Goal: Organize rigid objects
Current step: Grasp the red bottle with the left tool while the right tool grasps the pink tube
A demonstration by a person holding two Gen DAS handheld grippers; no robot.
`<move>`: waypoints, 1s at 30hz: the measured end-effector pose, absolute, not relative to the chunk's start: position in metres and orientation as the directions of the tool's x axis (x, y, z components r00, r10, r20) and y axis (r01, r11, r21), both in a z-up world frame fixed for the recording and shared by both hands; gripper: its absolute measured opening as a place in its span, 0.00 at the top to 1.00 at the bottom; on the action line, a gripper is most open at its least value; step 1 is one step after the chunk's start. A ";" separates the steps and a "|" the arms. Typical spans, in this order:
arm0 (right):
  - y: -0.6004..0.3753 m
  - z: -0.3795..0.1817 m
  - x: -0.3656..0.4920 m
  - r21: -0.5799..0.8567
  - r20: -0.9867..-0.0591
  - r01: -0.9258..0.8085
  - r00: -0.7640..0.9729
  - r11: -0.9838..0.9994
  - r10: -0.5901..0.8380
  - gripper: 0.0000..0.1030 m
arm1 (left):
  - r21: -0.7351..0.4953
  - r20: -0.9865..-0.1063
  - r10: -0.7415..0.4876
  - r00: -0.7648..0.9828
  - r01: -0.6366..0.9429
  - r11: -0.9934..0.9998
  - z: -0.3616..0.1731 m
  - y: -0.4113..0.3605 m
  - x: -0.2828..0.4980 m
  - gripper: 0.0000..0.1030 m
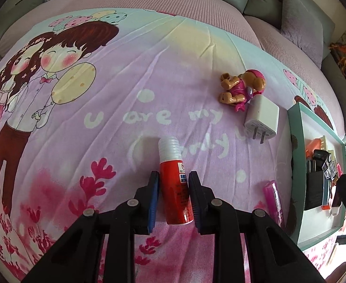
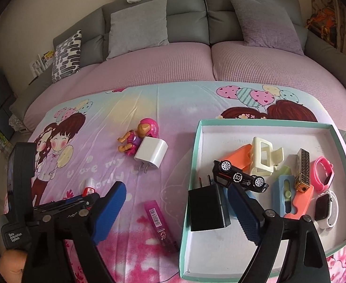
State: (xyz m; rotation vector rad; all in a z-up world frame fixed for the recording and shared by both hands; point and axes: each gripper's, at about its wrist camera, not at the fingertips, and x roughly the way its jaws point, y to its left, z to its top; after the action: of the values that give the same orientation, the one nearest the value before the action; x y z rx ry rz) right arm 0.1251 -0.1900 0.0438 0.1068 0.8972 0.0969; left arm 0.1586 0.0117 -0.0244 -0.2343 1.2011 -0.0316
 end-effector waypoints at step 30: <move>-0.137 -0.025 0.141 -0.001 -0.907 -0.168 0.415 0.986 0.070 0.67 | -0.182 -0.924 -0.132 0.359 -0.108 0.977 -0.024 0.013 0.160 0.74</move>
State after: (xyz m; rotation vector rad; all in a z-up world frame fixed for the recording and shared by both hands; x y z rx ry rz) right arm 0.1410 -0.1370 -0.0251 -0.0968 1.1332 0.1493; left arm 0.1597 0.0130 -0.0244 -0.2264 1.2069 -0.0158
